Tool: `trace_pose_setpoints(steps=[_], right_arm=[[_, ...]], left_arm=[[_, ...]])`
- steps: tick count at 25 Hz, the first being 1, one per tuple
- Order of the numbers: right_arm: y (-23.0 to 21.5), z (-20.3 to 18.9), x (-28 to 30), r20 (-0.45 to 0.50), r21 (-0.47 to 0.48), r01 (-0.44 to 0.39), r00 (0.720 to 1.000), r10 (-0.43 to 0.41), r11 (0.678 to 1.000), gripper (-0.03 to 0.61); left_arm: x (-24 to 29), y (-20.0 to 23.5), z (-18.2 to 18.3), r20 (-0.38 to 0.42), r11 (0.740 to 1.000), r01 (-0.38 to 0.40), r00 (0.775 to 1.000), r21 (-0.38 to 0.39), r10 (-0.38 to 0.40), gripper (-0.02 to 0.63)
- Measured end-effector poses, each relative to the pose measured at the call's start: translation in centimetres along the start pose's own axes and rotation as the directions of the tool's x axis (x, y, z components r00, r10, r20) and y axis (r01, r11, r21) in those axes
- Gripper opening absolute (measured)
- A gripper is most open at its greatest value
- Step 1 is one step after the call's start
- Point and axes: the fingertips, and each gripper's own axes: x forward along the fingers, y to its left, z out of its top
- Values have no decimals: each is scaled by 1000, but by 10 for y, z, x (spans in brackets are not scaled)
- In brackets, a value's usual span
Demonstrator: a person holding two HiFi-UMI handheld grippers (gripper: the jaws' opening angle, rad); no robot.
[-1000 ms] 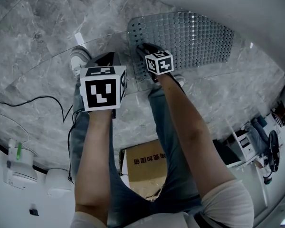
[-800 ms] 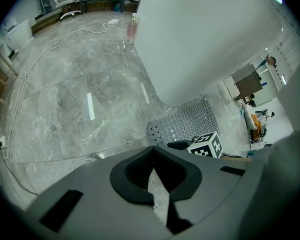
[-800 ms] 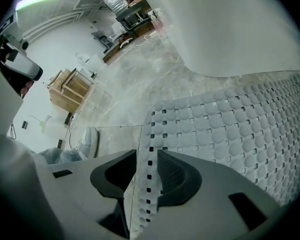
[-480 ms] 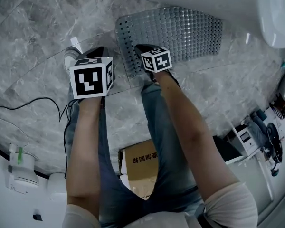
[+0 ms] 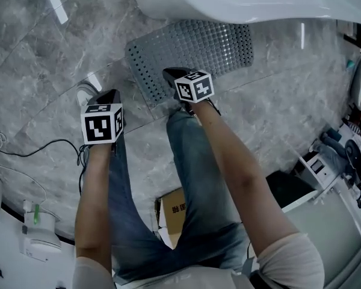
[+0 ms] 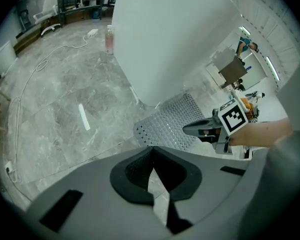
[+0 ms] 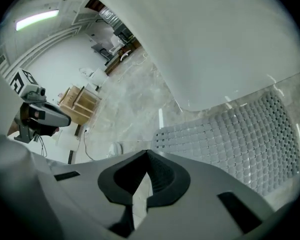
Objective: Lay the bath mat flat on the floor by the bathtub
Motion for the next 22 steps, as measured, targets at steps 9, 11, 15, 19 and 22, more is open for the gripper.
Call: trace_pose_setpoints(steps=[9,11,15,19,22], right_arm=[[32,52,-130,196,24,48,979,-52,999,25],[41,65,-161,233,36,62,970,-69,997,25],[63,87,-222,301,78,74,949,-94,994,25],[92,118,-283,378,93,65,921,-96,993,25],[117,142,-328,427,84,65,899,-95,994,25]], left_arm=[[-73,-46,46,58,997,19,998,73,-23,16],[-90,-61,60,67,995,36,997,97,-43,17],[-129,-90,85,84,984,50,994,171,-65,16],[-177,-113,109,125,981,55,989,185,-79,17],[-216,-133,126,155,980,63,983,191,-94,17]])
